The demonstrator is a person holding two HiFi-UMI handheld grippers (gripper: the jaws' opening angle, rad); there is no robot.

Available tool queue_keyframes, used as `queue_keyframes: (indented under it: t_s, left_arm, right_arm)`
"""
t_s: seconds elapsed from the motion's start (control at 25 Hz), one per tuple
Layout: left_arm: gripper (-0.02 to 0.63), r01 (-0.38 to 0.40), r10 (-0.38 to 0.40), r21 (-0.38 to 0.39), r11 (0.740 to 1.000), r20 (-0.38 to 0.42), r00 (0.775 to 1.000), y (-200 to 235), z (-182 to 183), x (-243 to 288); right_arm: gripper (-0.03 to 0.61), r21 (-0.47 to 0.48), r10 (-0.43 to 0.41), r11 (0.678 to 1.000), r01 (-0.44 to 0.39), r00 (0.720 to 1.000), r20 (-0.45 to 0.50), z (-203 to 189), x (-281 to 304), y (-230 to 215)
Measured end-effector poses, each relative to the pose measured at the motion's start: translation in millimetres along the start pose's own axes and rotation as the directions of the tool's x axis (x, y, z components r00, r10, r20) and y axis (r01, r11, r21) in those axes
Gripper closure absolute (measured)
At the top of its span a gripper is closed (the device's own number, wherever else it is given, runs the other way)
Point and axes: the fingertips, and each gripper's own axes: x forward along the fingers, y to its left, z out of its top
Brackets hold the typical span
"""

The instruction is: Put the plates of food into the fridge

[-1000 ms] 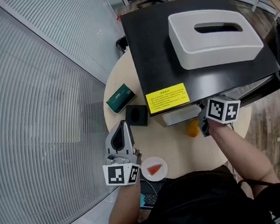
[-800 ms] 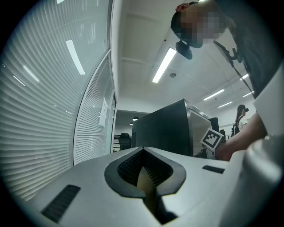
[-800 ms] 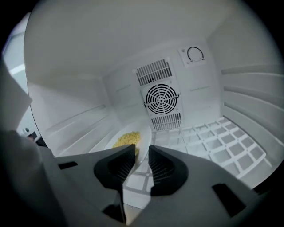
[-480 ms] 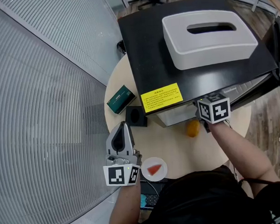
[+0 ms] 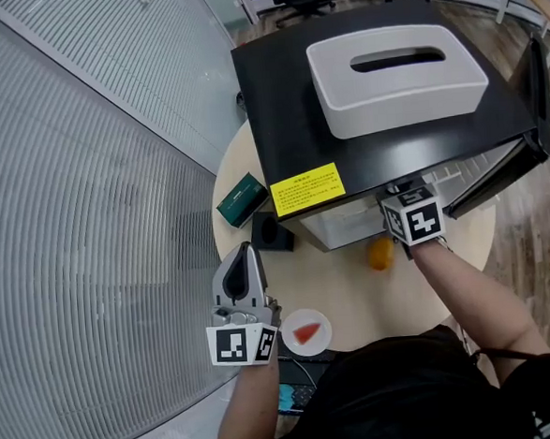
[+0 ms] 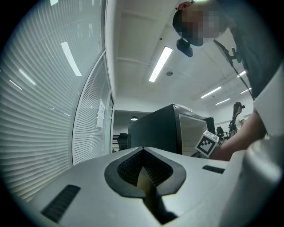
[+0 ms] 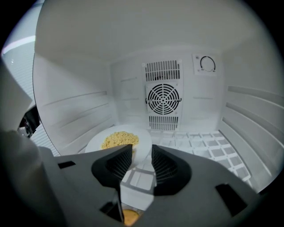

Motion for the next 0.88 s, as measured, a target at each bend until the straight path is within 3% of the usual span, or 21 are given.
queue_keyframes:
  t_s: [0.2,0.44,0.64,0.88]
  left_arm:
    - [0.607,0.015,-0.015,0.01,1.0,0.006,1.0,-10.7,7.2,-4.2]
    - [0.609,0.026,-0.025,0.039,0.999,-0.01,1.0,-26.6,13.0,-9.1]
    - [0.609,0.031,-0.031,0.047,0.998,0.009,0.999,-41.0,21.7,-19.0]
    - [0.607,0.042,-0.042,0.011,0.999,0.042,0.998,-55.2,29.2,-30.9]
  right_arm:
    - [0.457,0.0,-0.012,1.0,0.013,0.991,0.136,22.3,-23.6,-0.6]
    - [0.459,-0.102,0.044,0.995,-0.012,0.946,0.322,50.3,-62.5,14.9]
    - [0.459,-0.128,0.069,0.992,-0.022,0.923,0.379,51.5,-91.6,20.2]
    - [0.459,-0.129,0.067,0.991,-0.017,0.919,0.389,37.2,-119.9,14.9]
